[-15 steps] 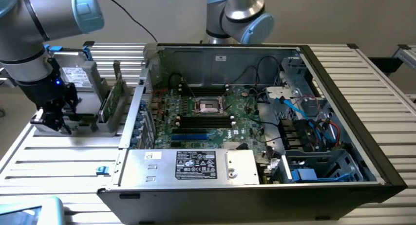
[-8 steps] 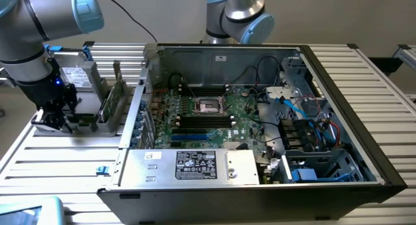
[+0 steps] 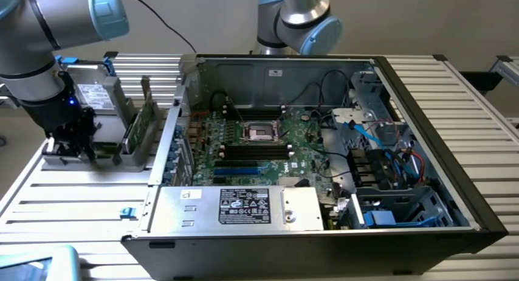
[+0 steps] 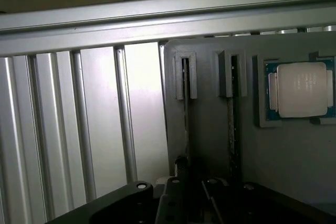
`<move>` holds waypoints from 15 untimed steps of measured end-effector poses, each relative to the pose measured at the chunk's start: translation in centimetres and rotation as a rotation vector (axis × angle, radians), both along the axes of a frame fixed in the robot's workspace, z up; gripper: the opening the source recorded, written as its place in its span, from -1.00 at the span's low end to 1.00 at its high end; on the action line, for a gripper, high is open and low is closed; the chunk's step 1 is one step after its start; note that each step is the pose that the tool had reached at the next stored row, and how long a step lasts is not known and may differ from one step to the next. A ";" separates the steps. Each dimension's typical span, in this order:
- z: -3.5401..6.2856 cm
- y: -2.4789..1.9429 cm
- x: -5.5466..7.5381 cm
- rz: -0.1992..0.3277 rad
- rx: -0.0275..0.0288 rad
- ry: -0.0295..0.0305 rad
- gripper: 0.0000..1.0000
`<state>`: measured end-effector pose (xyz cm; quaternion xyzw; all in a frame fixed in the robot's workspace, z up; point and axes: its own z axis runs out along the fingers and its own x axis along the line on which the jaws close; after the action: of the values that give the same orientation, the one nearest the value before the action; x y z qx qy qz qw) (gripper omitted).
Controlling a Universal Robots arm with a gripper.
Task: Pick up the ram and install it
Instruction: 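Pick up the ram and move it above insertion slot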
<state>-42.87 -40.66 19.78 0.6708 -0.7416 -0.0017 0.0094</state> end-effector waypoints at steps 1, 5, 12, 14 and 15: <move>0.13 0.00 0.0 0.000 -0.0001 -0.0009 -0.71; 0.73 0.00 0.0 0.000 -0.0004 -0.0087 -0.71; 2.33 0.01 0.0 0.014 -0.0002 -0.0315 -0.71; 2.64 0.04 0.0 0.019 -0.0002 -0.0356 -0.71; 2.69 0.05 0.0 0.022 -0.0001 -0.0365 -0.71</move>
<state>-42.91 -40.62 22.47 0.6787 -0.7343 0.0107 -0.0041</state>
